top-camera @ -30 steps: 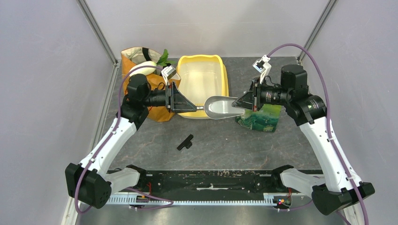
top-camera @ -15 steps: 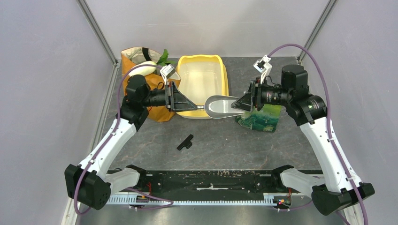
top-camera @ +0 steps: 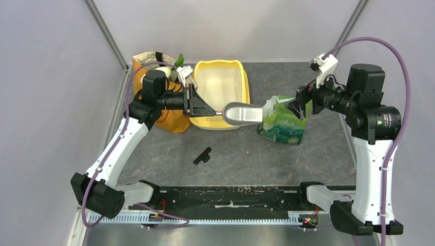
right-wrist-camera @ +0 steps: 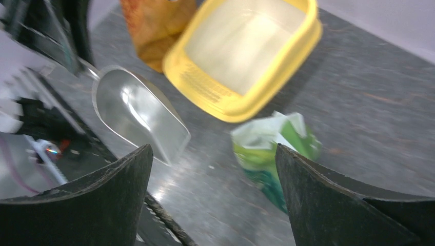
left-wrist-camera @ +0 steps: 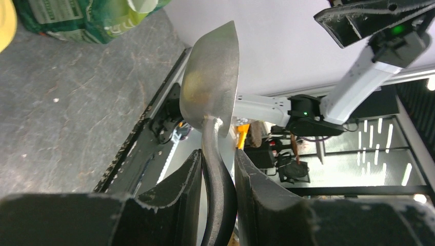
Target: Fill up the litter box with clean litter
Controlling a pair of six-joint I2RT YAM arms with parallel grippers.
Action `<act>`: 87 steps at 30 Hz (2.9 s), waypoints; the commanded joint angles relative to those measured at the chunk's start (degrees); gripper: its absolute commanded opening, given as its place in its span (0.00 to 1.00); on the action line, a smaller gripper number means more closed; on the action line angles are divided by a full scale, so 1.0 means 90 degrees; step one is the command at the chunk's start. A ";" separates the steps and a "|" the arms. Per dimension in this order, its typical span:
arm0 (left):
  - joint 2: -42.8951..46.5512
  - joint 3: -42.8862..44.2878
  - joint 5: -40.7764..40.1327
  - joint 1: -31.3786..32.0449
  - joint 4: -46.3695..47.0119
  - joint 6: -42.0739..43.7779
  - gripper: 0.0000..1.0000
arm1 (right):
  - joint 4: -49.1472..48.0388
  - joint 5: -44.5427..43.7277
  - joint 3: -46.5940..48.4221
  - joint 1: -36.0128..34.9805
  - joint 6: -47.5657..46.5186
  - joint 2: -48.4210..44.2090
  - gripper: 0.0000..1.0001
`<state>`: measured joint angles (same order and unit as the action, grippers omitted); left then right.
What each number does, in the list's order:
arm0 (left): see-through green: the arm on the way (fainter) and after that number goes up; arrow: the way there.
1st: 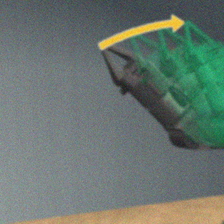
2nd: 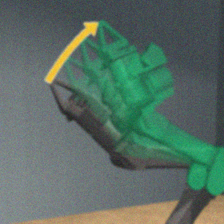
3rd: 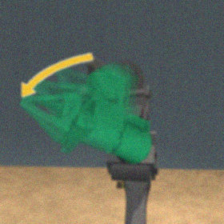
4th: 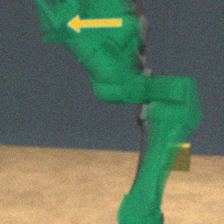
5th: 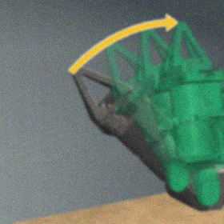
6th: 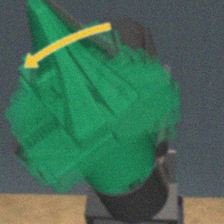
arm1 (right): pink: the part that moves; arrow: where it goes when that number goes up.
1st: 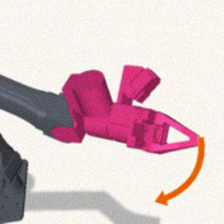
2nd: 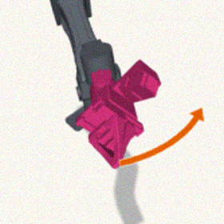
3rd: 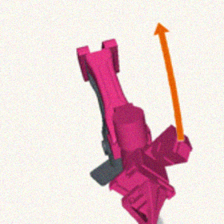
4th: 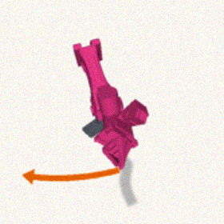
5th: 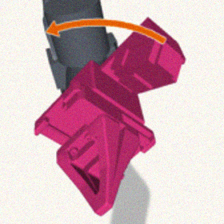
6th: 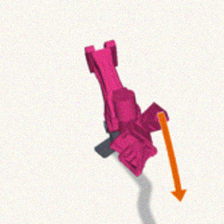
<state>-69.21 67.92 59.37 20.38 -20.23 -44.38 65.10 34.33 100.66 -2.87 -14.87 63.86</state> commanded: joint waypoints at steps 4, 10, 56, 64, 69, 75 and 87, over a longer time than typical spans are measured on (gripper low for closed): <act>-0.0587 0.1836 -0.1105 0.0105 -0.2006 0.1589 0.02 | 0.1259 -0.0631 0.0017 0.1047 -0.2516 0.0251 0.94; -0.1410 0.3193 -0.1955 0.0505 -0.3137 0.2063 0.02 | 0.1449 0.0318 -0.0361 0.1943 -0.3686 0.0551 0.92; -0.4361 0.5823 -0.2998 0.2023 -0.4237 0.2279 0.02 | 0.3019 0.2372 0.0658 0.1318 -0.6509 0.1930 0.00; -0.4786 0.5979 -0.3564 0.2336 -0.4207 0.2034 0.02 | 0.2688 0.1953 0.0394 0.0481 -0.6263 0.2053 0.00; -0.5122 0.5618 -0.3313 0.2345 -0.4208 0.1448 0.02 | 0.2276 0.1890 0.0009 0.0133 -0.6022 0.1939 0.00; -0.5340 0.5299 -0.3713 0.2364 -0.4277 0.0979 0.02 | 0.2253 0.2022 0.0008 0.0012 -0.5921 0.1992 0.00; -0.5972 0.5564 -0.4718 0.2784 -0.4412 0.0524 0.02 | 0.1620 0.2146 -0.0283 -0.0439 -0.5323 0.1965 0.00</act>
<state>-119.87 117.60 25.65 44.53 -56.93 -36.86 83.92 48.18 98.26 -4.82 -66.96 83.33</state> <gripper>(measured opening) 0.333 0.010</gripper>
